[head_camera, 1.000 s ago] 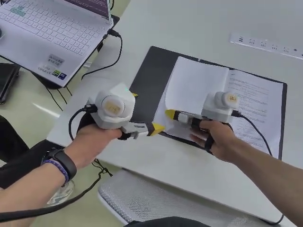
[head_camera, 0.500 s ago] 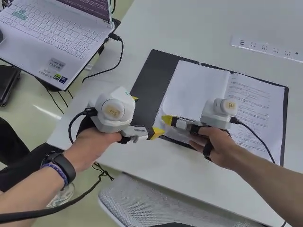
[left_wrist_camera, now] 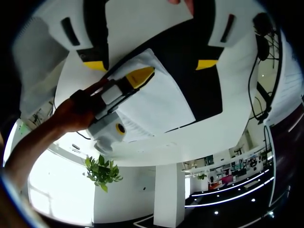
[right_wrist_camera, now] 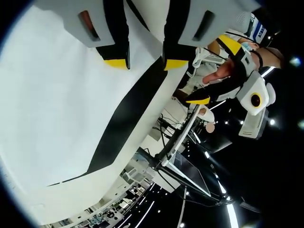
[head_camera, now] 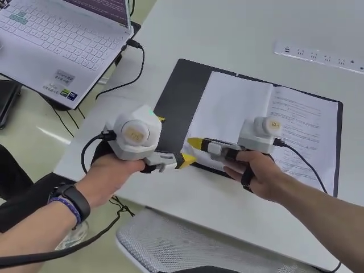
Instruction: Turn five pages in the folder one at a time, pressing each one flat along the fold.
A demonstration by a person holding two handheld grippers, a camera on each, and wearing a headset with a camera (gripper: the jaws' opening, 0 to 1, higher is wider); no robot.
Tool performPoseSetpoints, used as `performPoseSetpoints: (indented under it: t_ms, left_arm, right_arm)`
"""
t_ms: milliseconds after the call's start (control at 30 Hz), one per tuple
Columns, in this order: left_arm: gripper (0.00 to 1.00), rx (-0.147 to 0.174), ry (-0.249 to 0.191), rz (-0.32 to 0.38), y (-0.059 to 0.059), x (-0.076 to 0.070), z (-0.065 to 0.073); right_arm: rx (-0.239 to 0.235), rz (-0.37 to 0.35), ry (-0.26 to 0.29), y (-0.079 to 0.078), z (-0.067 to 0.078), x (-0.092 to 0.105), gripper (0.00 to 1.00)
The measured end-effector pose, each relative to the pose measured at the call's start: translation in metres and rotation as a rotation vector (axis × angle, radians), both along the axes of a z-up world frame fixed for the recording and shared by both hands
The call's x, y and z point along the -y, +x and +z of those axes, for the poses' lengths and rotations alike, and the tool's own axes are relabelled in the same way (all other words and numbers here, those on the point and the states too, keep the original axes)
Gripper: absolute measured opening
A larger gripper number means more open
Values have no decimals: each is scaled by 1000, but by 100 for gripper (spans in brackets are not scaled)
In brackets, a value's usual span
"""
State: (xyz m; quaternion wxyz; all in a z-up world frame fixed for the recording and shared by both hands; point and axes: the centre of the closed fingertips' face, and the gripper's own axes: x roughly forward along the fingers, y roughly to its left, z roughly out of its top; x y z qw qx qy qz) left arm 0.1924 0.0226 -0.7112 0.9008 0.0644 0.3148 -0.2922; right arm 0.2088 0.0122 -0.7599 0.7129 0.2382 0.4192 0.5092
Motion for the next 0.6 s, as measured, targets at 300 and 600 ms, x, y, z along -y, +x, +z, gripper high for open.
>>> performPoseSetpoints:
  t_ms: [300, 600]
  left_arm:
    - [67, 8, -4, -8, 7, 4, 1]
    - [62, 3, -11, -22, 18, 15, -5]
  right_arm:
    - [-2, -4, 33, 2, 10, 4, 34]
    - [43, -42, 48, 21, 27, 27, 33]
